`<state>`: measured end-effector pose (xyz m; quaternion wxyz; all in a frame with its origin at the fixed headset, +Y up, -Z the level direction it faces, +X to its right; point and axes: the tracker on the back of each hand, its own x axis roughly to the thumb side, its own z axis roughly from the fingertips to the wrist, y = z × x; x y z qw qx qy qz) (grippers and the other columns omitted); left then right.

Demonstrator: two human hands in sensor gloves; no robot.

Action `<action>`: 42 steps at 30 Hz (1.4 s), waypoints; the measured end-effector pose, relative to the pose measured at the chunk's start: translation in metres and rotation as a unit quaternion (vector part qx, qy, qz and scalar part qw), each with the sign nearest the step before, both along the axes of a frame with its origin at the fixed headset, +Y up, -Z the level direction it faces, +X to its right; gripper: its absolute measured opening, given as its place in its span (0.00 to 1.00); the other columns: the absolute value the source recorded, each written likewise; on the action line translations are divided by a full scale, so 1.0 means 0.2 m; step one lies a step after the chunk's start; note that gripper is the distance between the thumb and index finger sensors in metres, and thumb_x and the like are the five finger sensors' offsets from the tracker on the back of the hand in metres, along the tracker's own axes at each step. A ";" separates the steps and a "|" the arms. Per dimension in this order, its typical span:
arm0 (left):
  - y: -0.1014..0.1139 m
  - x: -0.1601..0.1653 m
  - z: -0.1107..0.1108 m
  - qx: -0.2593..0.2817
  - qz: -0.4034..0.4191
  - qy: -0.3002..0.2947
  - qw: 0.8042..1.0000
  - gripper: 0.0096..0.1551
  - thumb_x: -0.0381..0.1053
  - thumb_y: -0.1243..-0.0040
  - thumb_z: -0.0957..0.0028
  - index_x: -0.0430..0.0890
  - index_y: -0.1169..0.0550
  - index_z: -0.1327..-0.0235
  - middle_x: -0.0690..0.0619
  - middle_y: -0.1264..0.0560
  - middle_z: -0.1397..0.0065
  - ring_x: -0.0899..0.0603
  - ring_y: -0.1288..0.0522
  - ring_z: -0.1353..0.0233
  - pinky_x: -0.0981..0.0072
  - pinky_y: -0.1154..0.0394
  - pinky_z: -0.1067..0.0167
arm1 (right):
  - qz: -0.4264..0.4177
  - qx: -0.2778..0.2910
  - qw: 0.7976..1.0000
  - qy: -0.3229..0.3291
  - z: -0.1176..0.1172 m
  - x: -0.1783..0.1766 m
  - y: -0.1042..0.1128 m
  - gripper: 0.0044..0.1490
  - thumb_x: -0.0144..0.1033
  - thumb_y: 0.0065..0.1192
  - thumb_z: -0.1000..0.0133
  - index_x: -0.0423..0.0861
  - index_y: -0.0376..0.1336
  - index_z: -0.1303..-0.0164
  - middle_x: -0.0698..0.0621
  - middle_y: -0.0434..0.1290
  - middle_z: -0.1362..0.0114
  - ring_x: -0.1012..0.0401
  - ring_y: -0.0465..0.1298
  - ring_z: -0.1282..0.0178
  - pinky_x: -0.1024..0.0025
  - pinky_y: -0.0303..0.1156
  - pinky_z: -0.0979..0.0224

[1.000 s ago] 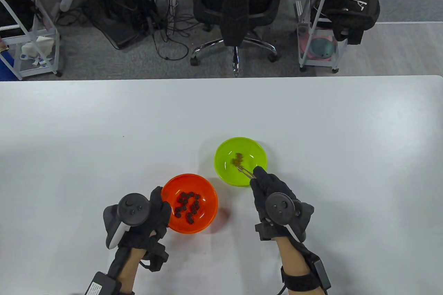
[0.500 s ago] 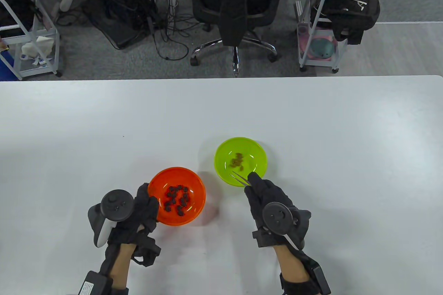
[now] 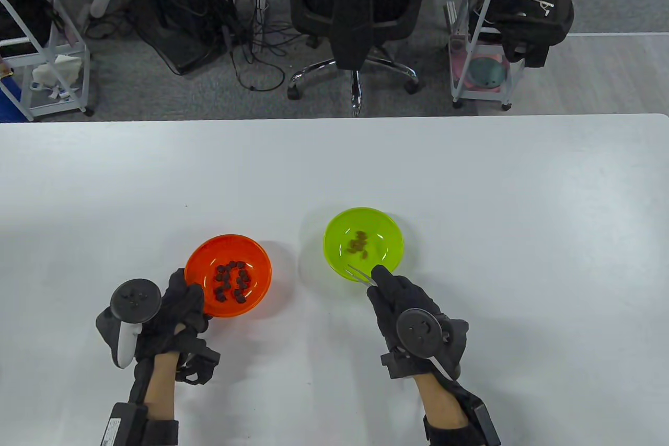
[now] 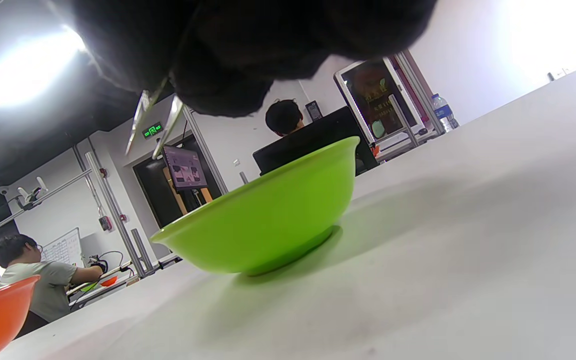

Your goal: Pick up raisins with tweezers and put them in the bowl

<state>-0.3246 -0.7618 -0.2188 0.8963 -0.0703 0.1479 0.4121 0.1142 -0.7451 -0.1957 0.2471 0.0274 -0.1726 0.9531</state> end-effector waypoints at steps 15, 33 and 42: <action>-0.05 -0.33 0.05 -0.011 0.075 0.132 0.988 0.34 0.52 0.52 0.34 0.37 0.38 0.20 0.48 0.14 0.55 0.50 0.13 0.68 0.68 0.15 0.69 | -0.002 -0.001 1.000 0.002 0.00 0.01 0.00 0.26 0.52 0.62 0.40 0.58 0.70 0.32 0.61 0.79 0.43 0.70 0.78 0.57 0.75 0.78 0.52; -0.07 -0.41 0.08 -0.044 0.037 0.164 0.985 0.37 0.55 0.52 0.34 0.35 0.39 0.20 0.49 0.14 0.52 0.49 0.13 0.67 0.66 0.15 0.68 | -0.007 0.000 1.000 -0.001 0.01 0.03 -0.01 0.27 0.53 0.61 0.41 0.58 0.70 0.32 0.61 0.79 0.43 0.70 0.78 0.57 0.75 0.78 0.52; 0.03 -0.47 0.17 -0.026 -0.002 0.201 0.979 0.41 0.62 0.51 0.34 0.35 0.39 0.19 0.49 0.14 0.53 0.47 0.13 0.66 0.64 0.15 0.68 | -0.014 0.005 1.000 -0.005 0.01 0.04 0.00 0.27 0.53 0.61 0.41 0.58 0.70 0.32 0.61 0.79 0.43 0.70 0.78 0.57 0.75 0.78 0.52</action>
